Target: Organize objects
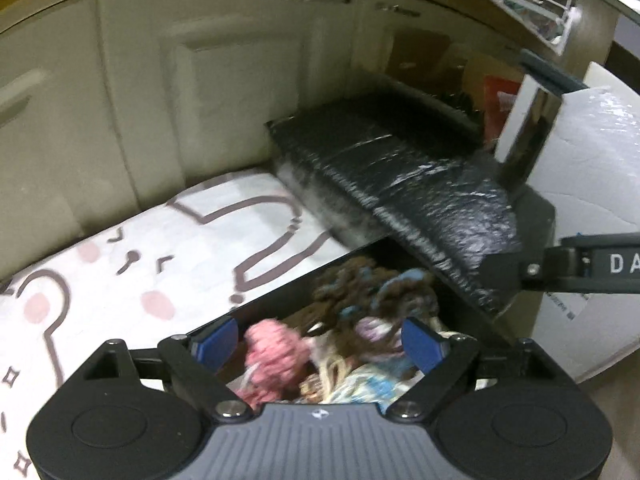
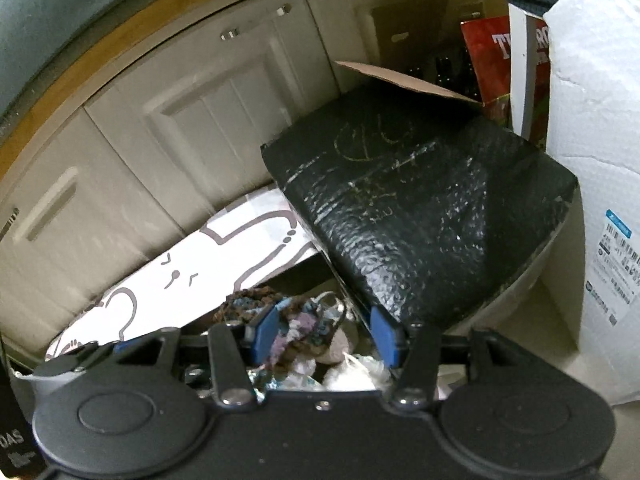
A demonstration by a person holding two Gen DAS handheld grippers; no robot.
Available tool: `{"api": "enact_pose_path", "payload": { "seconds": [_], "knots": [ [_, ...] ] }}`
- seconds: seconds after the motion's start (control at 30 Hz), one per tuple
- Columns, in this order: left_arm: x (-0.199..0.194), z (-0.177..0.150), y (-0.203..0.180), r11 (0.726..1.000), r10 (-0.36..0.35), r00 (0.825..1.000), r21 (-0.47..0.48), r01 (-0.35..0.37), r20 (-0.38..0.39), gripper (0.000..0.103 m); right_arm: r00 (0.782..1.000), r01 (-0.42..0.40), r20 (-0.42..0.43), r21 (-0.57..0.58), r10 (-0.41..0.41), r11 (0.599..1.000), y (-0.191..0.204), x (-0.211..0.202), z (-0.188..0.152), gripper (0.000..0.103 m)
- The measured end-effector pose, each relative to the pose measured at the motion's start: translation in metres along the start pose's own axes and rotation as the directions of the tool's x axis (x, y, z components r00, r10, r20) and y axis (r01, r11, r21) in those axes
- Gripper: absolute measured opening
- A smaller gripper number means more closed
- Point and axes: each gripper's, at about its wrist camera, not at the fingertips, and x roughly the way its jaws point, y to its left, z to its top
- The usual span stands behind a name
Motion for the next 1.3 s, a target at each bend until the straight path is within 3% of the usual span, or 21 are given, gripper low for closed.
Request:
{"api": "enact_pose_path", "payload": {
  "seconds": [0.53,0.87,1.3],
  "knots": [
    [-0.038,-0.005,0.013,0.998,0.058,0.998,-0.027,-0.058,-0.02,0.089,1.0,0.014,0.007,-0.098,-0.014,0.995,0.011,-0.007,-0.007,0.057],
    [-0.076,-0.015,0.035,0.986,0.123,0.992,-0.109,-0.124,-0.014,0.09,0.999,-0.006,0.038,-0.17,0.013,0.985,0.028,-0.032,-0.011,0.062],
    [-0.119,-0.025,0.047,0.973,0.173,0.985,-0.157,-0.169,0.012,0.1,0.999,0.002,0.048,-0.263,0.011,0.965,0.058,-0.059,-0.018,0.078]
  ]
}}
